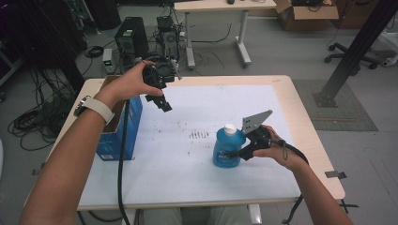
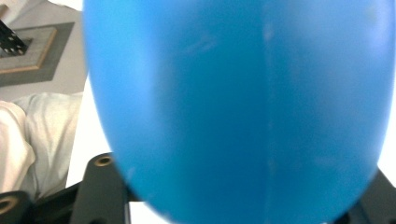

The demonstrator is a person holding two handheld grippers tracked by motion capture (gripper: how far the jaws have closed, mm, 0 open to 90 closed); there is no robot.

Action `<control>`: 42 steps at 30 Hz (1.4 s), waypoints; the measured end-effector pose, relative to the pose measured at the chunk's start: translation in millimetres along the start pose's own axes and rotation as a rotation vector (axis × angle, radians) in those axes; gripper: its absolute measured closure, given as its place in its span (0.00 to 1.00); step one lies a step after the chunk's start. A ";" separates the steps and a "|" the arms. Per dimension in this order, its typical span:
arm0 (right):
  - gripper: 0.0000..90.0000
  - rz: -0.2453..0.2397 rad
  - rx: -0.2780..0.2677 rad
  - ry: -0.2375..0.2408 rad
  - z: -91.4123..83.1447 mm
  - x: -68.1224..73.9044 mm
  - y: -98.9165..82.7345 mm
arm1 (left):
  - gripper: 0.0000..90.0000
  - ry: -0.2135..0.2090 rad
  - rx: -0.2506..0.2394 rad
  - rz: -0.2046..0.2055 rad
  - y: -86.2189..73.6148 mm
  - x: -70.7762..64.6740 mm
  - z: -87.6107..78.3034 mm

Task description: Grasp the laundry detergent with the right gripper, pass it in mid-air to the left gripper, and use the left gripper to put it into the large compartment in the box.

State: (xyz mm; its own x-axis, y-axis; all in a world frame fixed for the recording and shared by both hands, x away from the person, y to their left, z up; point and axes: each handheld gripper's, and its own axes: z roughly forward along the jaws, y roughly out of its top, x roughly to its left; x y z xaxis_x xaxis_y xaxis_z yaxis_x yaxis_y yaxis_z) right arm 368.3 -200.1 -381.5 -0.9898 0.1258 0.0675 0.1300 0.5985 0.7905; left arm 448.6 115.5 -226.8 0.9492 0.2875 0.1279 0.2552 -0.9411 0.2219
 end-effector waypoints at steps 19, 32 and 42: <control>0.48 -0.032 0.016 -0.009 -1.0 3.4 2.4 | 0.11 0.005 -0.002 0.007 1.1 -5.4 -5.0; 0.49 -0.008 -0.046 -0.001 -22.3 6.9 17.6 | 0.10 -0.007 -0.022 0.036 6.1 -18.5 -16.1; 0.49 -0.025 -0.030 0.008 -25.1 13.1 36.6 | 0.10 -0.015 -0.044 0.064 8.1 -38.9 -38.9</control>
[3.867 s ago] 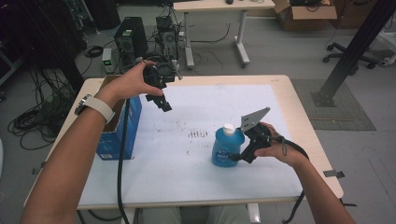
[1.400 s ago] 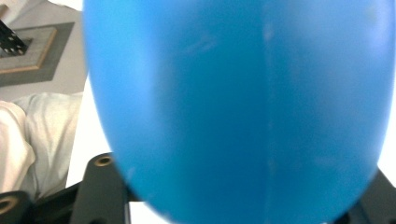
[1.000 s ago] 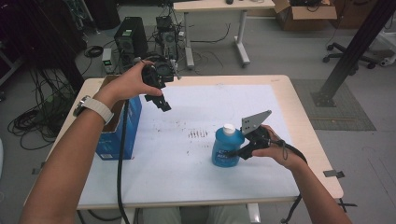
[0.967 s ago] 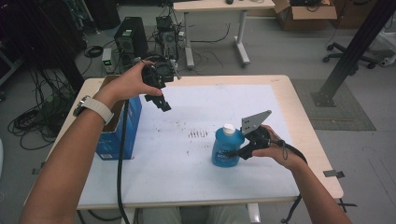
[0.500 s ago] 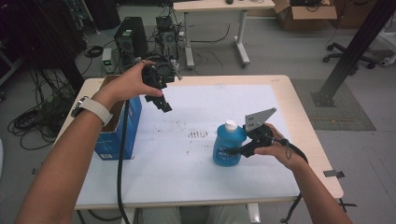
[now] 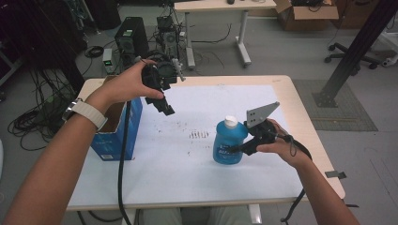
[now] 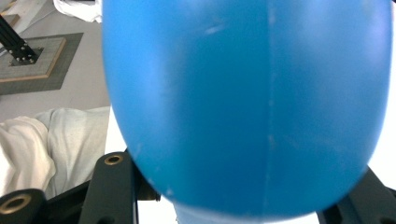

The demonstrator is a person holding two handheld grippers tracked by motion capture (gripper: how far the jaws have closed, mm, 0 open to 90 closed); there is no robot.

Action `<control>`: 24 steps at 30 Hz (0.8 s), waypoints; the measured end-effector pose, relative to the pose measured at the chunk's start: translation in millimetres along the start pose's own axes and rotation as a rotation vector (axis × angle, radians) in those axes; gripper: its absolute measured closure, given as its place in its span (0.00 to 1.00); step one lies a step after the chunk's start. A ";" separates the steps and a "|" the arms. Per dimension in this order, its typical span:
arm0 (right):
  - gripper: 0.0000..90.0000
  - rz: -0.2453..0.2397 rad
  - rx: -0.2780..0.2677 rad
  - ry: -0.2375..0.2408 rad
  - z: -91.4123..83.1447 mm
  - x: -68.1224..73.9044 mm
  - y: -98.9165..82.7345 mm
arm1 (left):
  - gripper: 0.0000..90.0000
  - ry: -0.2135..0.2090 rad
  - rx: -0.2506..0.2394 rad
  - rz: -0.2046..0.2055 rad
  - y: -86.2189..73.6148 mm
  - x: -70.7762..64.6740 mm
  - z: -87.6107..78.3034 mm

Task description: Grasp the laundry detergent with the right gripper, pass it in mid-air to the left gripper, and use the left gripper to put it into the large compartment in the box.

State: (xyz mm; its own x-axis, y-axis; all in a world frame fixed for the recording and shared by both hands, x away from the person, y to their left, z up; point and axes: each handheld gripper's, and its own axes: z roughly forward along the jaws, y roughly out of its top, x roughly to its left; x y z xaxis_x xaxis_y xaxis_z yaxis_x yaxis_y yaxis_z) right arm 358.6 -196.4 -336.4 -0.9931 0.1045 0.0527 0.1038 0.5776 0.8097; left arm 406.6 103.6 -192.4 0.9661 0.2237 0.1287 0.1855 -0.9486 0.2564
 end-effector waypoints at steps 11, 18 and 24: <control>0.49 -0.013 0.017 0.014 -2.5 3.9 28.4 | 0.06 -0.038 -0.033 0.024 4.3 -24.5 -25.3; 0.49 -0.014 0.021 0.035 -1.6 7.8 43.0 | 0.05 -0.069 -0.049 0.042 10.8 -39.6 -38.2; 0.49 -0.030 0.026 0.047 -0.1 12.1 51.0 | 0.05 -0.067 -0.046 0.072 16.2 -49.1 -43.2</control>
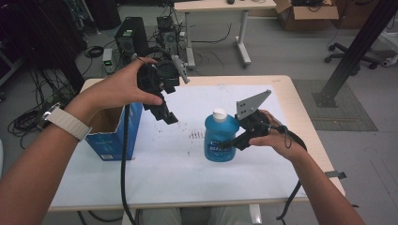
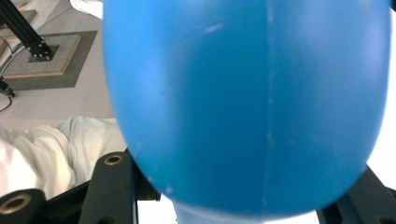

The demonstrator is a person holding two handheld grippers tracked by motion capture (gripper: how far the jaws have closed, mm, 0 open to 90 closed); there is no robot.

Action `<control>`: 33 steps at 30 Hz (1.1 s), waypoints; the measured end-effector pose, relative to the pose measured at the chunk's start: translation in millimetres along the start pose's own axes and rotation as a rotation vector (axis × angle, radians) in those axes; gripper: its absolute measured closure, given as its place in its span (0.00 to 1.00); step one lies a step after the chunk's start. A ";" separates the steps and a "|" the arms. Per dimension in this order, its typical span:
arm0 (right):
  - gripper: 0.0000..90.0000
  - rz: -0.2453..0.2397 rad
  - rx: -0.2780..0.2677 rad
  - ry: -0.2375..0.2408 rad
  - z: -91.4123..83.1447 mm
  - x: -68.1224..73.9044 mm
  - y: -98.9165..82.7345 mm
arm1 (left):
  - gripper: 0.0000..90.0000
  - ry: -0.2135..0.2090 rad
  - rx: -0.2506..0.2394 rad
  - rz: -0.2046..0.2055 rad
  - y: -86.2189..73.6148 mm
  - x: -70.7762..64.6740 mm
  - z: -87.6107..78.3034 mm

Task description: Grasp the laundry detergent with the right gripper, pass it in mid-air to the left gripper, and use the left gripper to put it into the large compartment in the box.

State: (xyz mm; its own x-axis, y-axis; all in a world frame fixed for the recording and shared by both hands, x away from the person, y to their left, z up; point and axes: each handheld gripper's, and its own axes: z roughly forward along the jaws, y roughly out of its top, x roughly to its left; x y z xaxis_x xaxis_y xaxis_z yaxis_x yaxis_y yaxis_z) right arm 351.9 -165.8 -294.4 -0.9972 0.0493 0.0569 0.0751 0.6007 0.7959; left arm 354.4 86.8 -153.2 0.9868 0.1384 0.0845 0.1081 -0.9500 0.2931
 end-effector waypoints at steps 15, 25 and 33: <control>0.49 -0.038 0.017 0.041 14.2 8.5 25.4 | 0.05 -0.021 0.015 0.062 17.2 -23.8 -0.2; 0.49 -0.061 0.024 0.067 25.9 12.0 35.3 | 0.05 -0.041 0.031 0.084 27.1 -32.1 7.2; 0.49 -0.062 0.024 0.069 28.7 12.1 39.1 | 0.06 -0.054 0.052 0.094 33.3 -36.1 13.6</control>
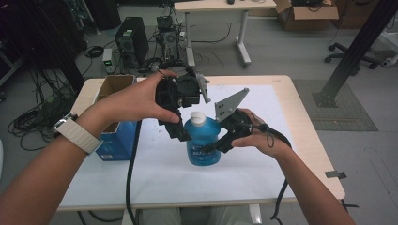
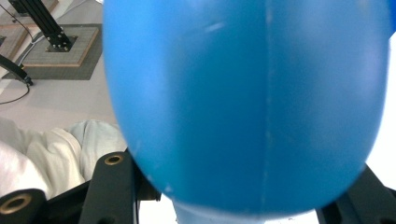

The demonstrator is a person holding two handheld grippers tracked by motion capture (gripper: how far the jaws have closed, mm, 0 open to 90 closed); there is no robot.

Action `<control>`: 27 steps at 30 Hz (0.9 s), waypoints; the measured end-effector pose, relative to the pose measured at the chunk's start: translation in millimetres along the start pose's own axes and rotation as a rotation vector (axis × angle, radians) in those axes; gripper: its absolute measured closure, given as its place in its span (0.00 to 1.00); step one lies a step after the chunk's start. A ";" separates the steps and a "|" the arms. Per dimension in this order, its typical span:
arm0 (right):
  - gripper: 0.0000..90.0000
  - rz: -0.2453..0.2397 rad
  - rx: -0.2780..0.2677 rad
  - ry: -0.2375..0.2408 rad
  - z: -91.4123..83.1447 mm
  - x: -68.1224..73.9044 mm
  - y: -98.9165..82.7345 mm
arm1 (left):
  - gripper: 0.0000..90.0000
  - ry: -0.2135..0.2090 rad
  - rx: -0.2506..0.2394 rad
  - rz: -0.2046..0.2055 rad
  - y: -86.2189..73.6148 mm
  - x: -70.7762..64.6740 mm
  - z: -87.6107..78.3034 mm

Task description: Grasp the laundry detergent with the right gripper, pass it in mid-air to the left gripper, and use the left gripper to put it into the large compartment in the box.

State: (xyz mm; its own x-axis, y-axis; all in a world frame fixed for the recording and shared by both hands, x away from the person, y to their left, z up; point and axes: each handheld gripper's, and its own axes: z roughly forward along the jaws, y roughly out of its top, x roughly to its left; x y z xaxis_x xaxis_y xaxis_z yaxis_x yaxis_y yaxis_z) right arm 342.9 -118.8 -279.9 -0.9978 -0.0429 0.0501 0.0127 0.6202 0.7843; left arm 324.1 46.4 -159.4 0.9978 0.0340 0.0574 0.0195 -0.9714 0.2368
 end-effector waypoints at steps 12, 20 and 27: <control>0.49 -0.001 0.013 0.000 2.7 0.2 4.3 | 0.05 -0.007 0.018 0.003 8.8 -1.0 12.6; 0.49 0.008 0.027 0.005 6.2 0.6 4.0 | 0.05 -0.015 0.026 0.010 12.3 -0.5 17.8; 0.49 0.009 0.028 0.008 6.0 0.4 4.7 | 0.06 -0.017 0.030 0.008 12.9 0.2 24.1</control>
State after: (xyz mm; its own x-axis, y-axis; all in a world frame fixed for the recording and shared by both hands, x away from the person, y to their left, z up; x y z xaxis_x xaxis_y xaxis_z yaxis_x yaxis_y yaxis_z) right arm 342.2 -111.2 -280.0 -0.9971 -0.0437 0.0619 0.0194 0.6421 0.7664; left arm 326.0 28.2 -179.8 0.9988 0.0225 0.0430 0.0131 -0.9782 0.2071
